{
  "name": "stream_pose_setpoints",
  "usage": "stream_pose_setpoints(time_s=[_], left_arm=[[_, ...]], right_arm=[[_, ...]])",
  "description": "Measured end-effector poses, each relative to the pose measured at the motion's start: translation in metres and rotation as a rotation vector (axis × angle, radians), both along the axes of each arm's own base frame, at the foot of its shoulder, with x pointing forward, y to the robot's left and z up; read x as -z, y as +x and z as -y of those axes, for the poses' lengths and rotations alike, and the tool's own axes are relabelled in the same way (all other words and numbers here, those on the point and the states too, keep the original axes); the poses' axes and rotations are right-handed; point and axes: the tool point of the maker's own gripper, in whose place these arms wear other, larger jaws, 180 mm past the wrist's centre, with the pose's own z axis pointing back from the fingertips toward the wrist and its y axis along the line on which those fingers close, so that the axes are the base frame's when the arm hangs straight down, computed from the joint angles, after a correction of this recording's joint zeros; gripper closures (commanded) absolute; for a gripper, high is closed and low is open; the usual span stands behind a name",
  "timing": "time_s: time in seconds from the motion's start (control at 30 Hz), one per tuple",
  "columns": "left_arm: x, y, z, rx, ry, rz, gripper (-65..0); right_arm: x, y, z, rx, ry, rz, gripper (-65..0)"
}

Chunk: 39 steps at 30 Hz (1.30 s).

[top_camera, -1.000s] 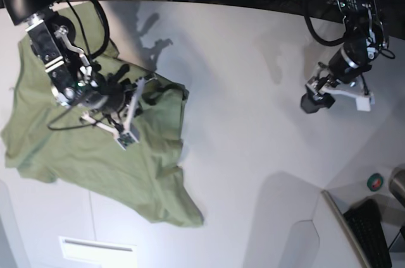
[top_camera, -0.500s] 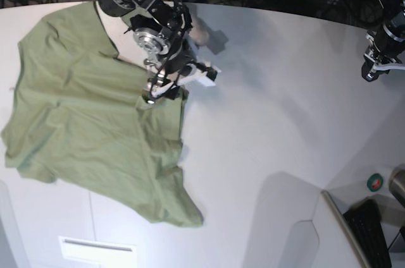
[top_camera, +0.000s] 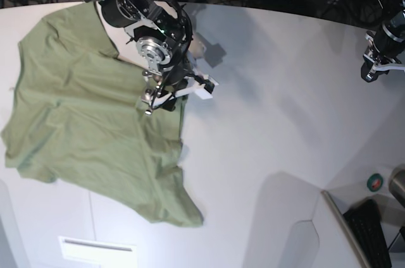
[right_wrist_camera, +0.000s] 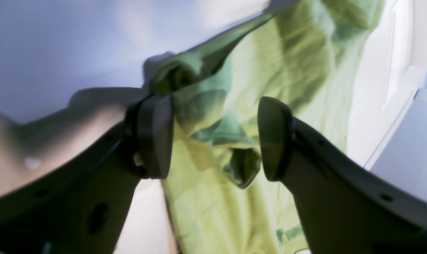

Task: Layout the t-shirt on the table in an organized manner, then fold the t-shirt properly
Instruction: 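Release with the left gripper and grasp the shirt hem with the right gripper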

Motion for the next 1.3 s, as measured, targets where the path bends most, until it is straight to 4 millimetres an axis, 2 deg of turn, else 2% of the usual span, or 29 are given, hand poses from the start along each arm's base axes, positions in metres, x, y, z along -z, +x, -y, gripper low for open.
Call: stream_pose_setpoints(time_s=[0.1,0.2,0.4,0.5,0.7,0.77,0.87,1.07,1.13,1.23,1.3], left_arm=[[0.0,0.0,0.0,0.0,0.001,0.0,0.0],[0.0,0.0,0.0,0.0,0.0,0.0,0.0],[0.0,0.0,0.0,0.0,0.0,0.0,0.0],[0.0,0.0,0.0,0.0,0.0,-0.001,0.0],[0.0,0.0,0.0,0.0,0.0,0.0,0.0],[0.0,0.0,0.0,0.0,0.0,-0.001,0.0],[0.0,0.0,0.0,0.0,0.0,-0.001,0.0],[-0.001,0.0,-0.002,0.001,0.005,-0.001,0.0],[-0.001,0.0,-0.002,0.0,0.006,-0.001,0.0],[-0.002,0.0,-0.004,-0.005,0.009,0.003,0.0],[-0.003,0.0,-0.007,-0.002,0.016,-0.001,0.0]], right_arm=[[0.002,-0.002,0.0,0.0,0.0,-0.006,-19.4],[0.002,-0.002,0.0,0.0,-0.001,-0.006,-13.4],[0.002,-0.002,0.0,0.0,-0.001,-0.007,-11.7],[0.002,-0.001,0.0,0.0,0.0,-0.006,0.0],[0.0,0.0,-0.001,0.0,0.003,0.0,0.0],[-0.009,0.006,-0.011,-0.01,0.034,0.023,0.0],[-0.034,0.016,-0.035,-0.032,0.12,0.082,0.0],[-0.076,0.023,-0.086,-0.043,0.269,0.138,0.0],[-0.082,0.016,-0.104,-0.098,0.276,0.147,0.0],[-0.084,-0.018,-0.149,-0.228,0.358,0.078,0.0],[-0.086,-0.03,-0.167,-0.267,0.414,0.033,0.0]])
